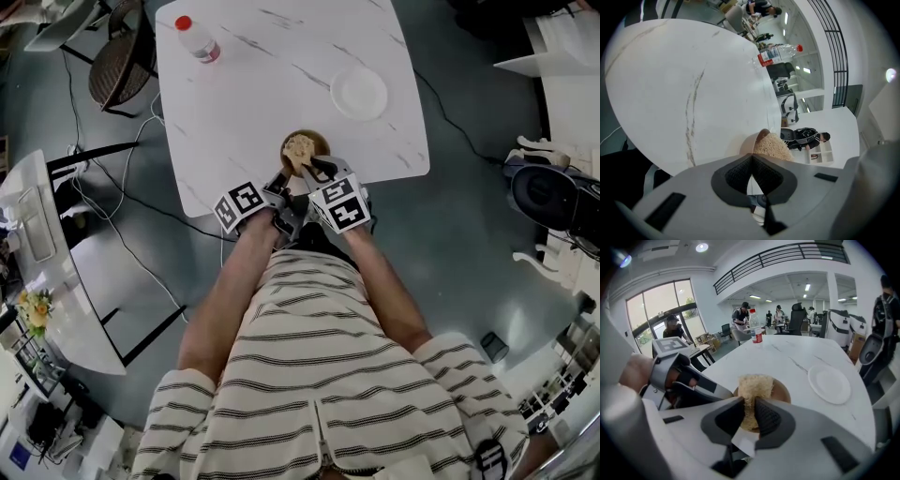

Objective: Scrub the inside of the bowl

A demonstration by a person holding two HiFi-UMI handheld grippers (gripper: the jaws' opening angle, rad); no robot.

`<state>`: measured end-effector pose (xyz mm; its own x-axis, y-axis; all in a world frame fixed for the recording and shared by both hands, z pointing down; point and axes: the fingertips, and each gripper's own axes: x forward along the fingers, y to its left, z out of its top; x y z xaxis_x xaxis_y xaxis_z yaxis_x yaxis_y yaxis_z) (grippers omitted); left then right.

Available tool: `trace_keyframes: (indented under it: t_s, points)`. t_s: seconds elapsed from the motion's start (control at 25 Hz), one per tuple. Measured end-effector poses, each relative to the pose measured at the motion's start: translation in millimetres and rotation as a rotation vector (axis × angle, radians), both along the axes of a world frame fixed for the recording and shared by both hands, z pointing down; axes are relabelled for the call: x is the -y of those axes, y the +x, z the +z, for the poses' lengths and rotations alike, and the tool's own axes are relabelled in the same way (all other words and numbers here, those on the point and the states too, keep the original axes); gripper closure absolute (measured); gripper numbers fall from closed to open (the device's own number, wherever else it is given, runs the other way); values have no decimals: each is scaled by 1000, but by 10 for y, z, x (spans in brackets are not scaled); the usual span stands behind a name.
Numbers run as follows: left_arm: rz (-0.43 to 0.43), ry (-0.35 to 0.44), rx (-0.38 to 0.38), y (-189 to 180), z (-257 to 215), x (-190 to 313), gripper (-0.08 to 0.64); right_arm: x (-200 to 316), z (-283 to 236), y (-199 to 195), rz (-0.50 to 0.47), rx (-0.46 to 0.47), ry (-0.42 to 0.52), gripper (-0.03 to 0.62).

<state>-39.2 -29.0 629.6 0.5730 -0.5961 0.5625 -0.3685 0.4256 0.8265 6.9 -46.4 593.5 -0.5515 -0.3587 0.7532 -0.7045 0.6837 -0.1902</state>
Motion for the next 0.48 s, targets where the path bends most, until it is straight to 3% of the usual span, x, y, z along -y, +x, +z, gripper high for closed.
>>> trace_keyframes:
  t_s: [0.48]
  points:
    - [-14,-4,3,8,-24,39,552,17,-16,153,-104,-59,26,522]
